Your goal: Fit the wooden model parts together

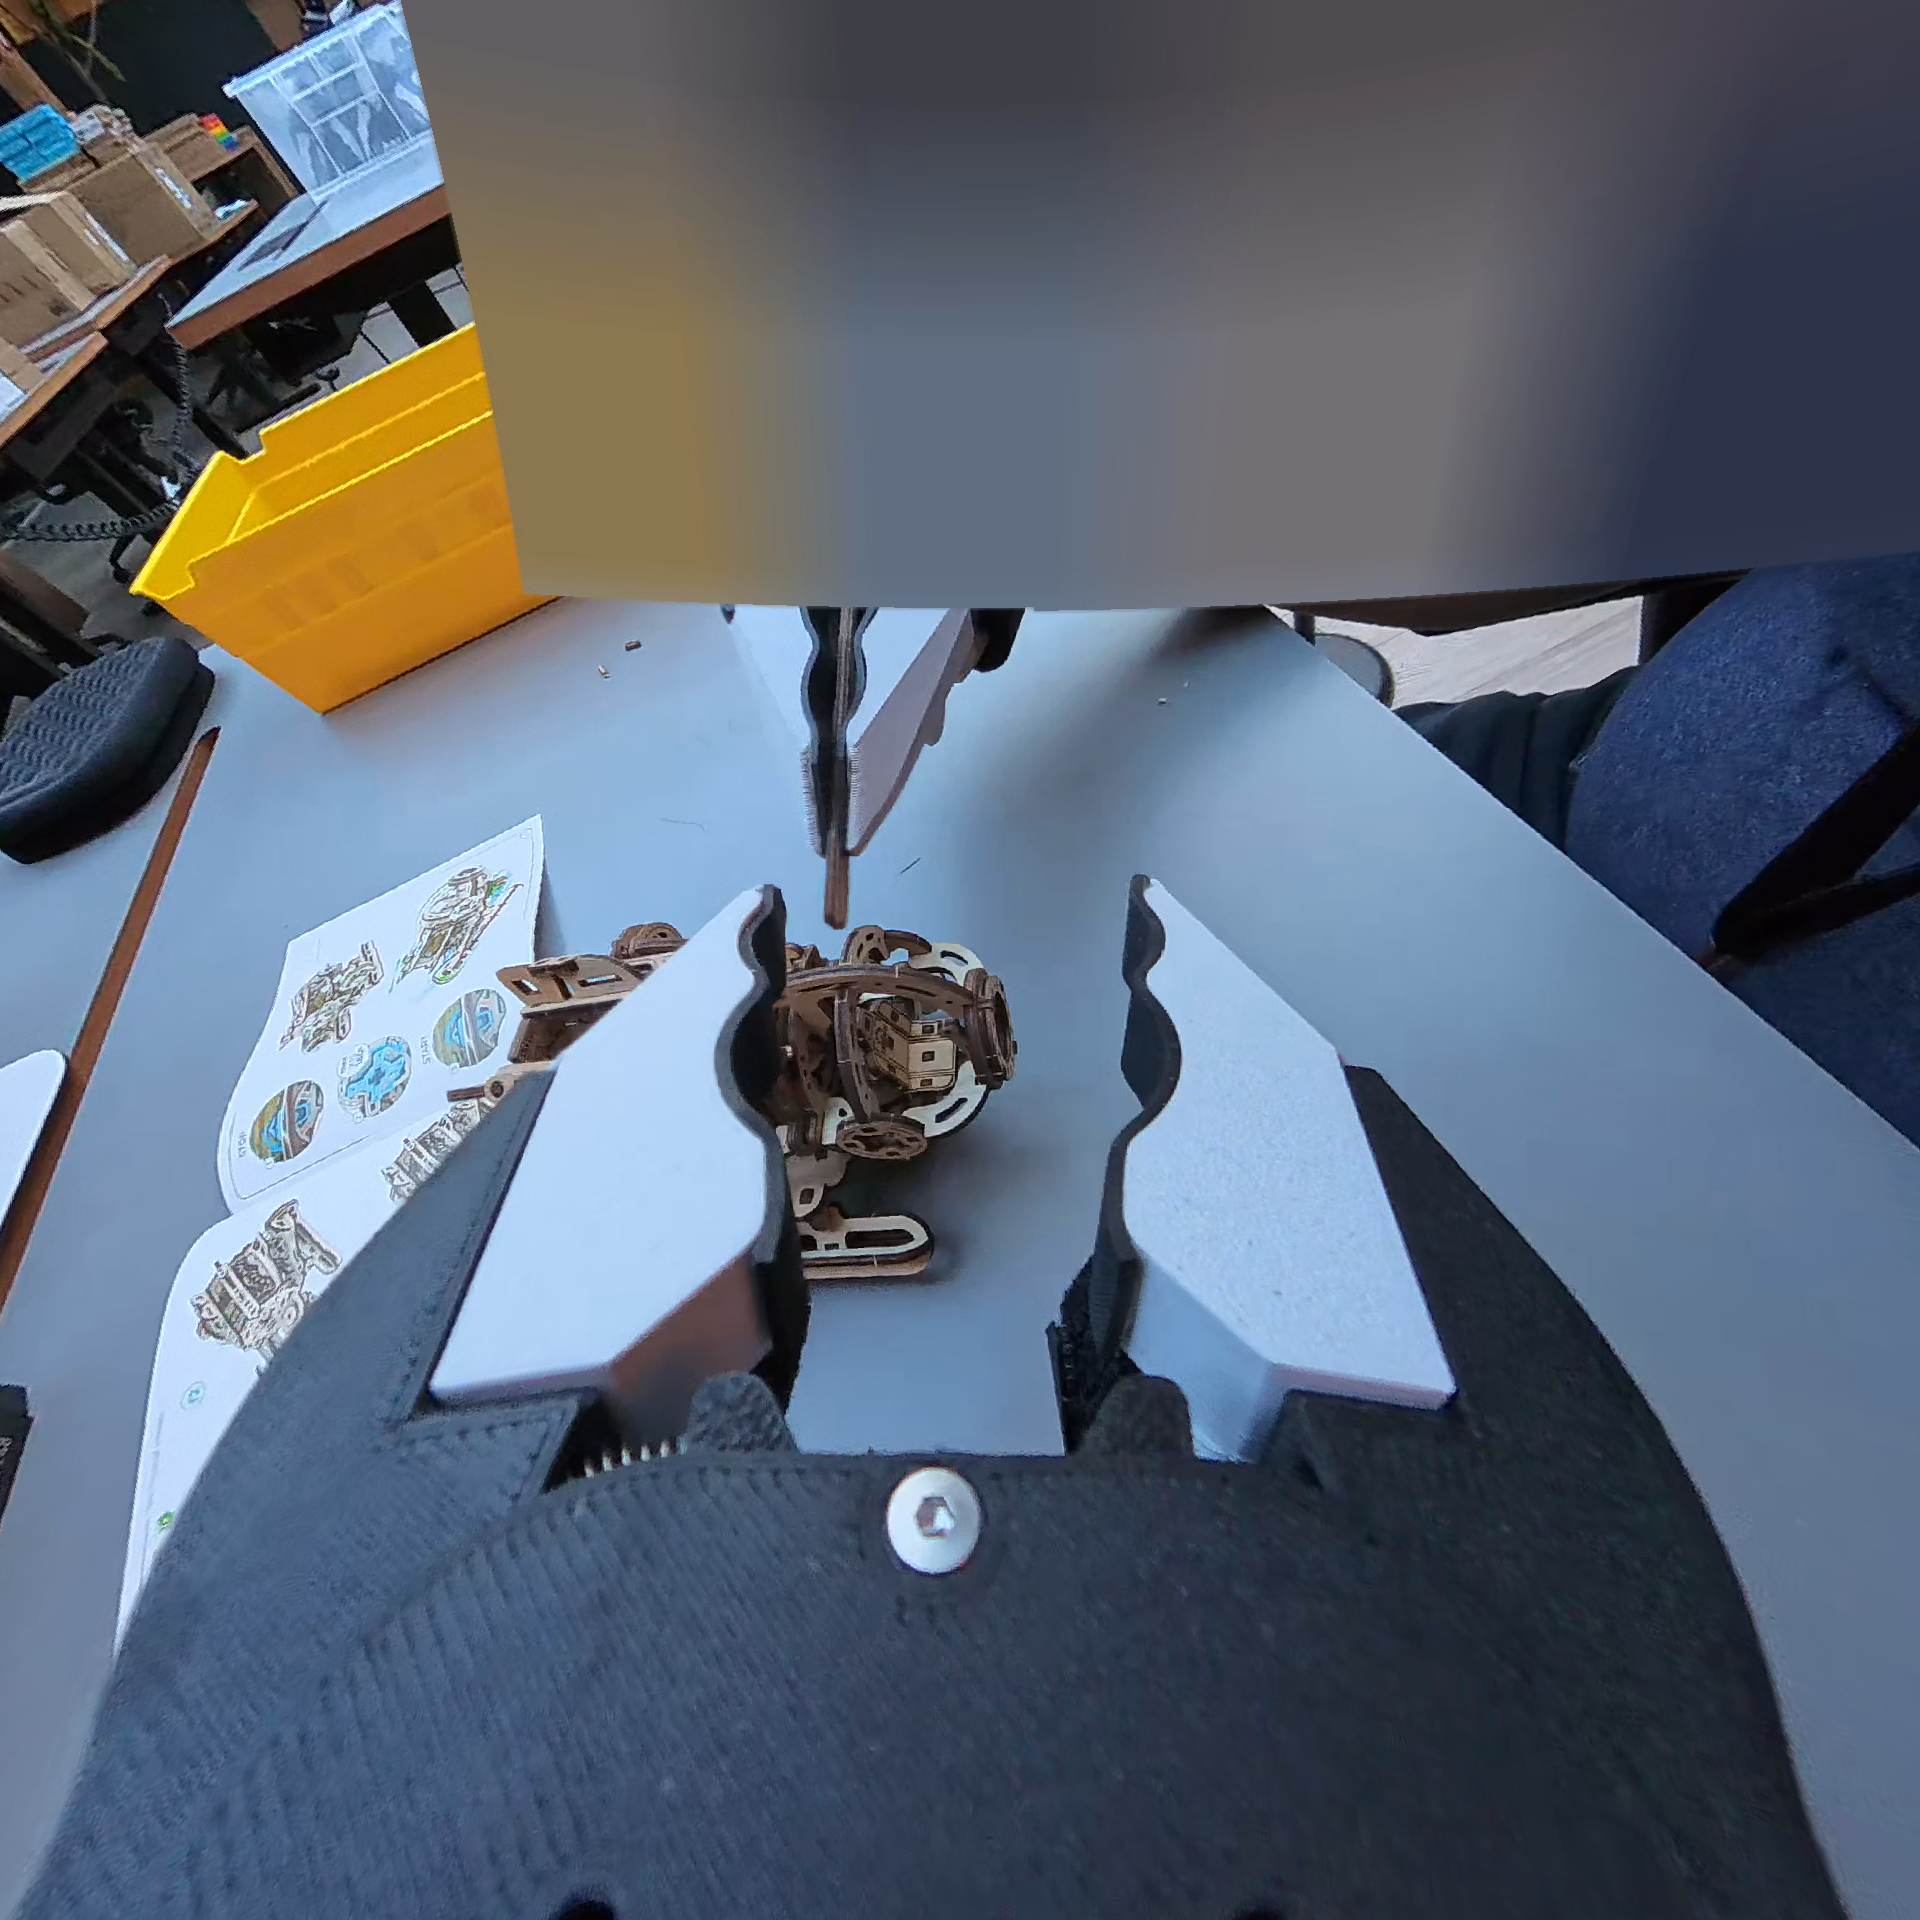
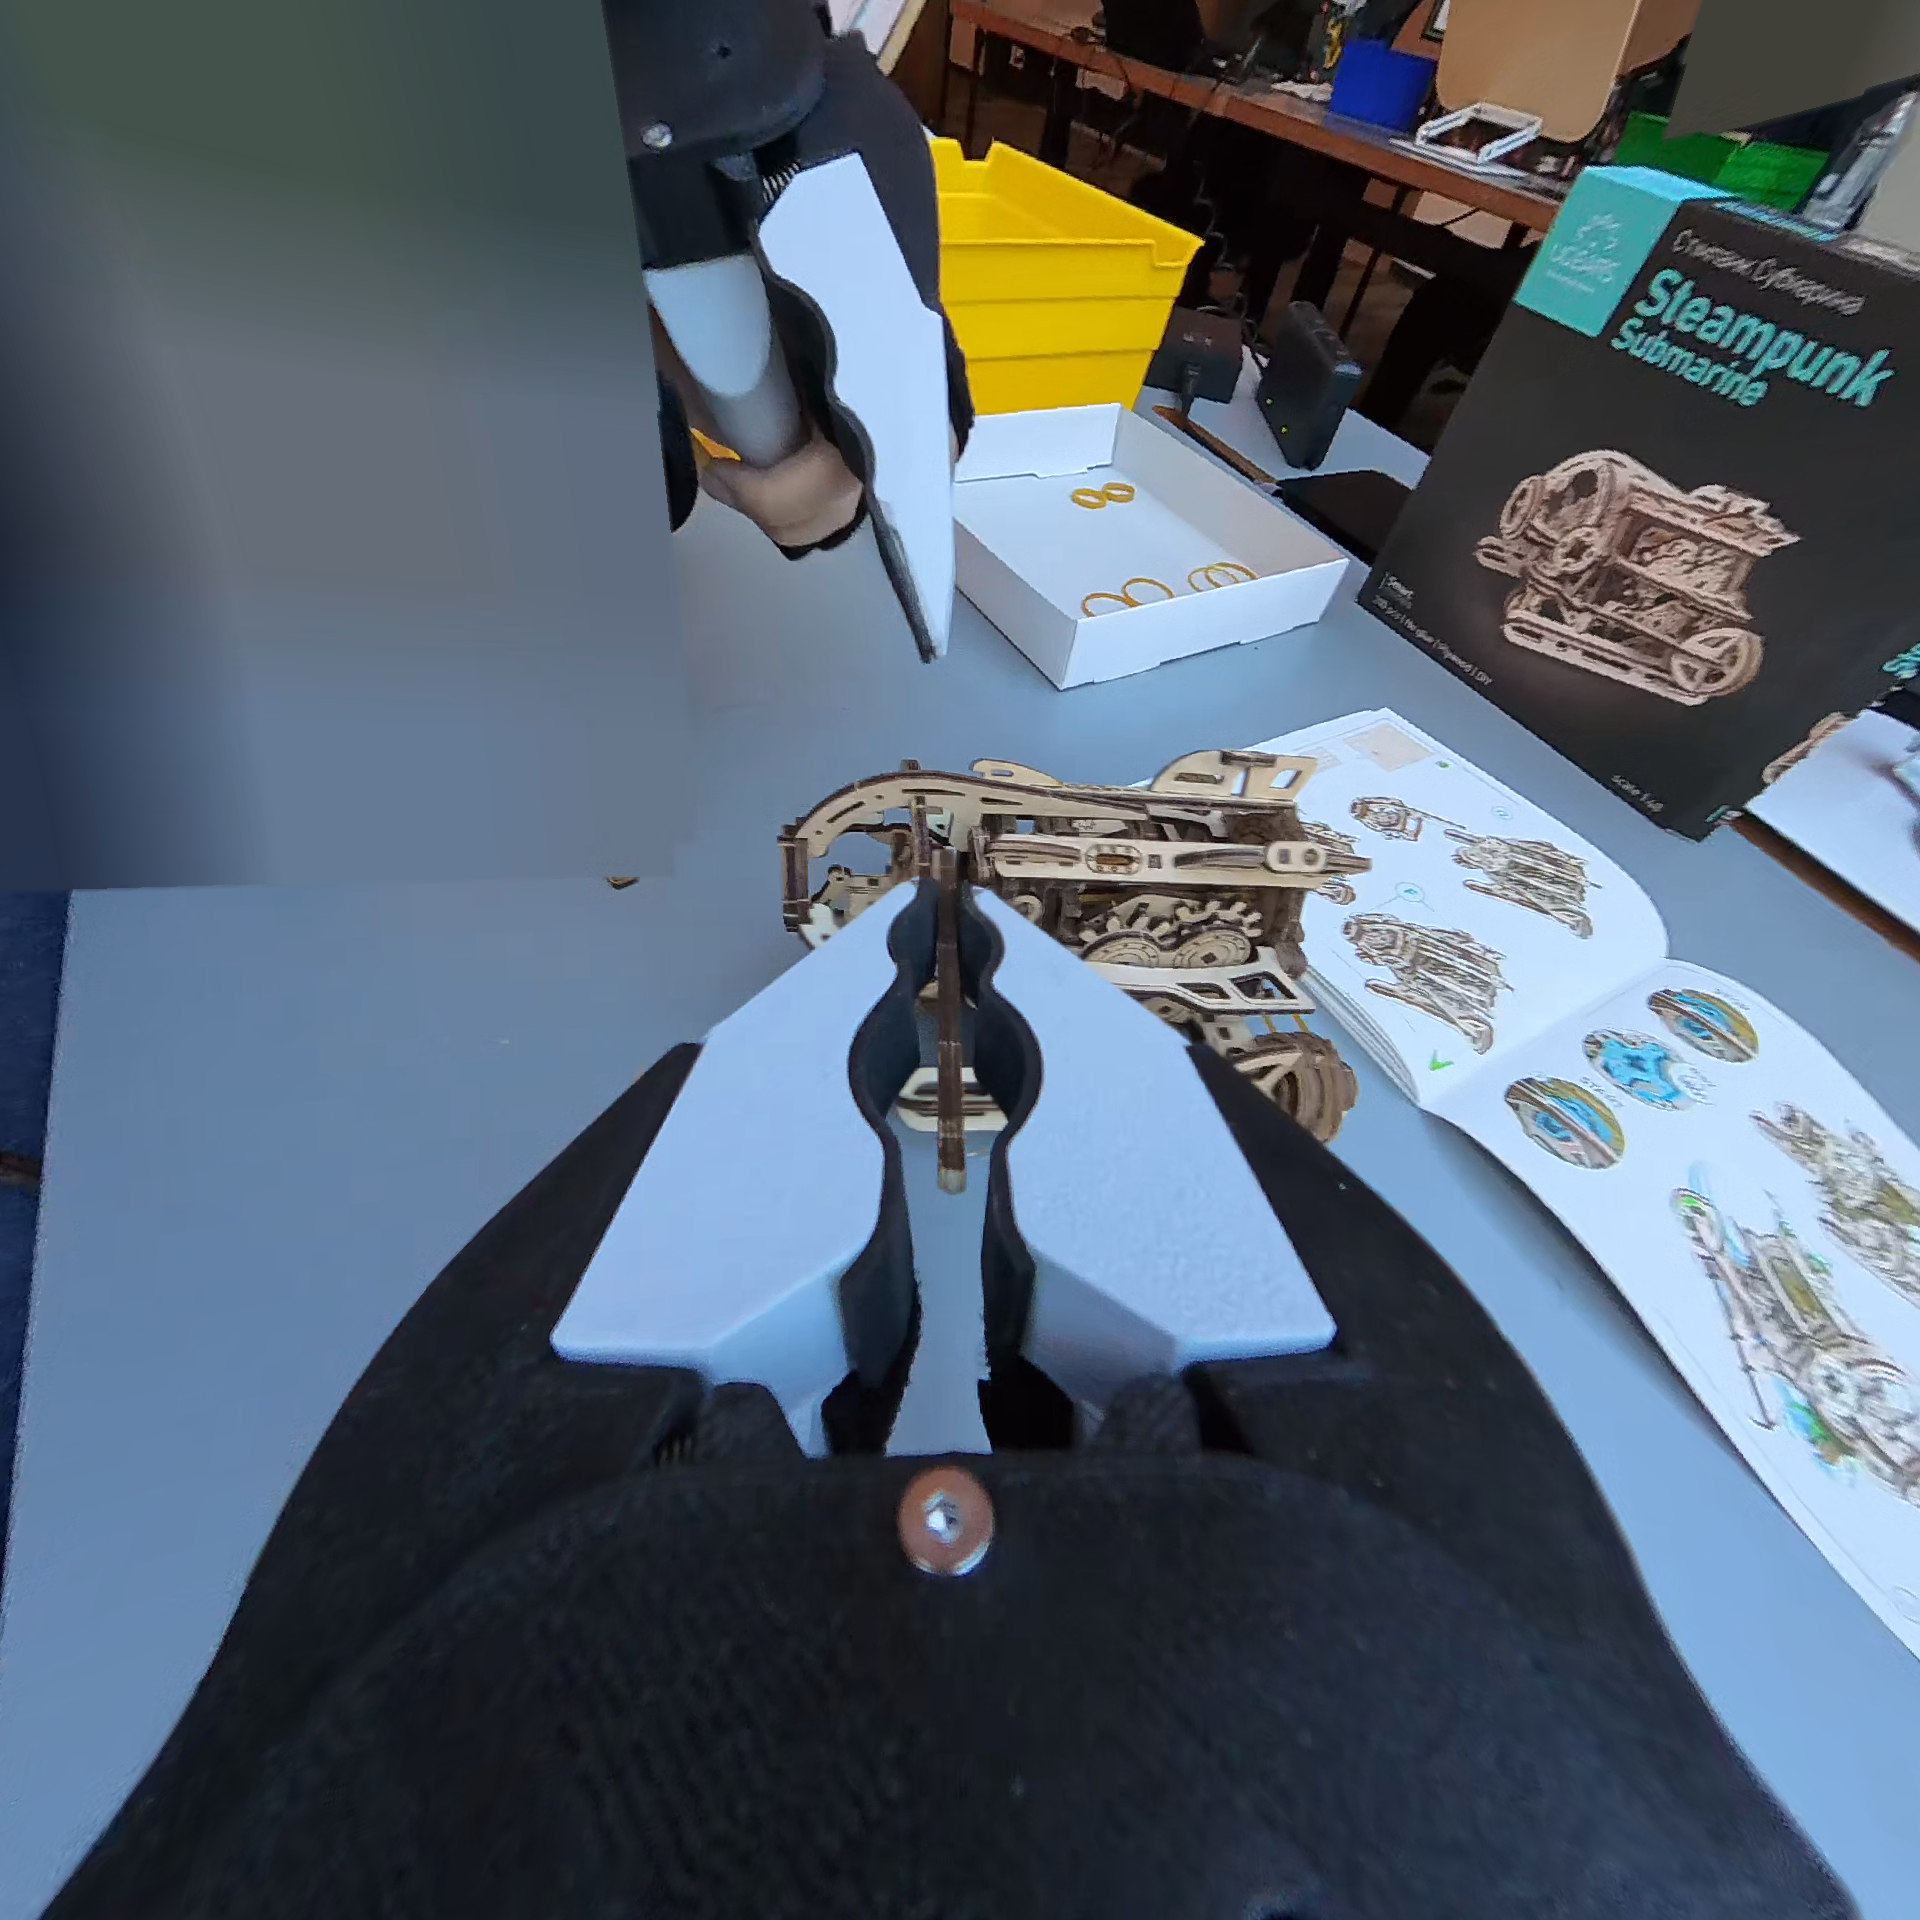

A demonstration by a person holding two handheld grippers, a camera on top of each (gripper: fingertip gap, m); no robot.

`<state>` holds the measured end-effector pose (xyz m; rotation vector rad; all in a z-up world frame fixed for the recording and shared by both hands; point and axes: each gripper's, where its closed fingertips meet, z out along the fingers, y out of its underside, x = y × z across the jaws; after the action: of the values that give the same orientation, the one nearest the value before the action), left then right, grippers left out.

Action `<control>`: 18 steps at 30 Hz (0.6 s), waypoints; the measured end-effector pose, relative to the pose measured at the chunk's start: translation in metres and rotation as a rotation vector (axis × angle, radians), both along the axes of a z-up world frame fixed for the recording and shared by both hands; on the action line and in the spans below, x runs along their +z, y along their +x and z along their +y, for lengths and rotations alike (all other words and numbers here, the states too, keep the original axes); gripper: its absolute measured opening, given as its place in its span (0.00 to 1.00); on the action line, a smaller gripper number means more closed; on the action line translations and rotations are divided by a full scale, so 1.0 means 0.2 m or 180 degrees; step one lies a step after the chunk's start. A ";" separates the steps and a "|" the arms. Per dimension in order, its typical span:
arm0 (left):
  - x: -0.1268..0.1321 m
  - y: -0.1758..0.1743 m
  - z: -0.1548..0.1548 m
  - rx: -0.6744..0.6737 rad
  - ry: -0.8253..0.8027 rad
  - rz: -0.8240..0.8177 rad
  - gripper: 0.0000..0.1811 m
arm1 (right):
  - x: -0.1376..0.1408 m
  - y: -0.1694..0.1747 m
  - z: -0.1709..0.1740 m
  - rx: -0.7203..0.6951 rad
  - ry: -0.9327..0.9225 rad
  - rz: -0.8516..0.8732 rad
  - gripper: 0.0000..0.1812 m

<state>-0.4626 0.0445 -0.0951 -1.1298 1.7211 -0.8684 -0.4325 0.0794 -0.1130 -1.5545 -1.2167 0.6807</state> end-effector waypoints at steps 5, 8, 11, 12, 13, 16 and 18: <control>0.01 0.00 0.01 0.0006 -0.0062 -0.0036 0.35 | -0.01 -0.01 0.01 -0.0033 0.0105 -0.0072 0.01; 0.01 -0.01 0.01 0.0009 -0.0050 -0.0022 0.35 | -0.03 -0.01 0.02 -0.0056 0.0104 -0.0126 0.01; 0.01 -0.02 0.02 0.0014 -0.0045 -0.0026 0.35 | -0.04 -0.02 0.03 -0.0069 0.0103 -0.0148 0.01; 0.01 -0.02 0.02 0.0018 -0.0046 -0.0029 0.35 | -0.04 -0.02 0.03 -0.0078 0.0097 -0.0155 0.01; 0.01 -0.02 0.02 0.0026 -0.0044 -0.0030 0.35 | -0.04 -0.01 0.04 -0.0092 0.0101 -0.0156 0.01; 0.02 -0.02 0.03 0.0047 -0.0046 -0.0037 0.35 | -0.03 -0.01 0.03 -0.0068 0.0062 -0.0137 0.01; 0.02 -0.03 0.03 0.0072 -0.0031 -0.0027 0.35 | -0.01 0.00 0.01 -0.0069 0.0088 -0.0111 0.01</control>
<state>-0.4680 0.0514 -0.0905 -1.1483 1.6957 -0.8674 -0.4333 0.0814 -0.1154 -1.5602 -1.2285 0.6224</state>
